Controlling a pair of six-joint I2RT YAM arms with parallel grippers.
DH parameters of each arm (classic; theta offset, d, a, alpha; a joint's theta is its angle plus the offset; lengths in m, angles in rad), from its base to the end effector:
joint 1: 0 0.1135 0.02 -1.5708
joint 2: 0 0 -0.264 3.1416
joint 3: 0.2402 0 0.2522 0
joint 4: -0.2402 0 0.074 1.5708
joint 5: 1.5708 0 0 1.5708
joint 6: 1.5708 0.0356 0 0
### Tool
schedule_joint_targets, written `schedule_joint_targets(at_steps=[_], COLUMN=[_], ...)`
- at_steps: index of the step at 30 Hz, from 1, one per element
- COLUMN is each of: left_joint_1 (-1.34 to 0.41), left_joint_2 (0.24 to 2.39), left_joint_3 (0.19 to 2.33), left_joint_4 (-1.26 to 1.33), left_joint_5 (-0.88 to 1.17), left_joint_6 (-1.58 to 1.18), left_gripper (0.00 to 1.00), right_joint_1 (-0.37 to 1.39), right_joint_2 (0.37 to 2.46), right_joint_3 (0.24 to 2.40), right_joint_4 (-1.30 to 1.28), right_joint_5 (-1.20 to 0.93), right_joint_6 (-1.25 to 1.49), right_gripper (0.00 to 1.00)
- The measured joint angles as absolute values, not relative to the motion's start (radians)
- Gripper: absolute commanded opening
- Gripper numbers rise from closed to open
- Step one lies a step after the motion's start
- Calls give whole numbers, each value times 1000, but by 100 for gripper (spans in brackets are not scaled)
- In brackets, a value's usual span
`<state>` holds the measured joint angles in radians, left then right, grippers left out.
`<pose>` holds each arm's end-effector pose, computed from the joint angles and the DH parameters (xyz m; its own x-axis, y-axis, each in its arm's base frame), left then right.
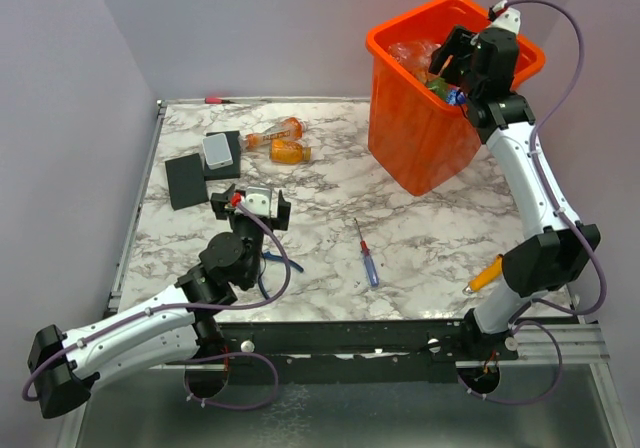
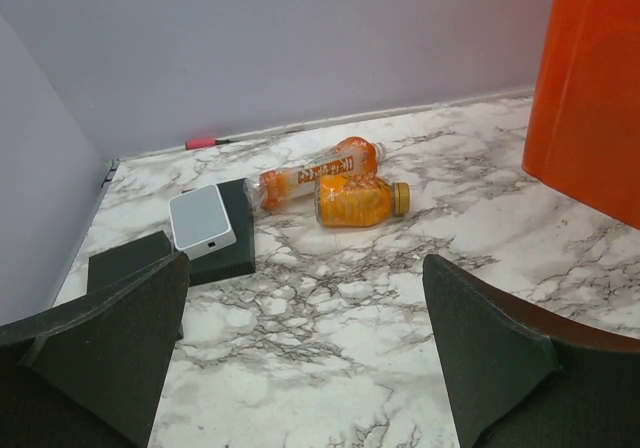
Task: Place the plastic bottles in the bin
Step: Place the plastic bottle in the trash bin, then pick up the plastic bottle at the center of the board.
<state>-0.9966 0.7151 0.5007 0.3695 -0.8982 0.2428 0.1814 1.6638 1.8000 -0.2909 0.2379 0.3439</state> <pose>0.1145 -0.1258 0.3080 0.1063 0.1115 -0.9881 0.0801 0.9895 0.1203 0.3815 0.0614 0.4523 -0.1246 0.3103 -0.9424 0.1017 0.9488 0.2990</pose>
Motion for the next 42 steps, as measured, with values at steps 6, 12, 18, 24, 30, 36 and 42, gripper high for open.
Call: schedule_joint_targets(at_steps=[6, 12, 18, 24, 30, 36, 42], left_joint_1=[-997, -995, -948, -786, -642, -536, -482], left_joint_2=[735, 767, 829, 995, 1218, 1418, 1629], left_joint_3=[500, 500, 512, 690, 876, 1027, 1172], left_joint_4=[369, 372, 339, 183, 55, -15, -51], left_joint_5=[-898, -898, -876, -739, -596, -516, -506], left_joint_6=[242, 231, 168, -3, -216, -433, -696], left_gripper=[99, 99, 99, 99, 99, 99, 99], right_joint_1=[181, 188, 282, 463, 483, 483, 483], right_joint_2=[1663, 1592, 1375, 1097, 954, 784, 652], right_joint_3=[1856, 1900, 1860, 1490, 1028, 802, 661], right_joint_4=[-310, -334, -323, -241, -223, -203, -150], right_joint_5=[188, 108, -109, -351, -390, -392, -401], right_joint_6=[364, 393, 398, 368, 368, 404, 460], right_gripper=[75, 75, 73, 71, 71, 70, 70])
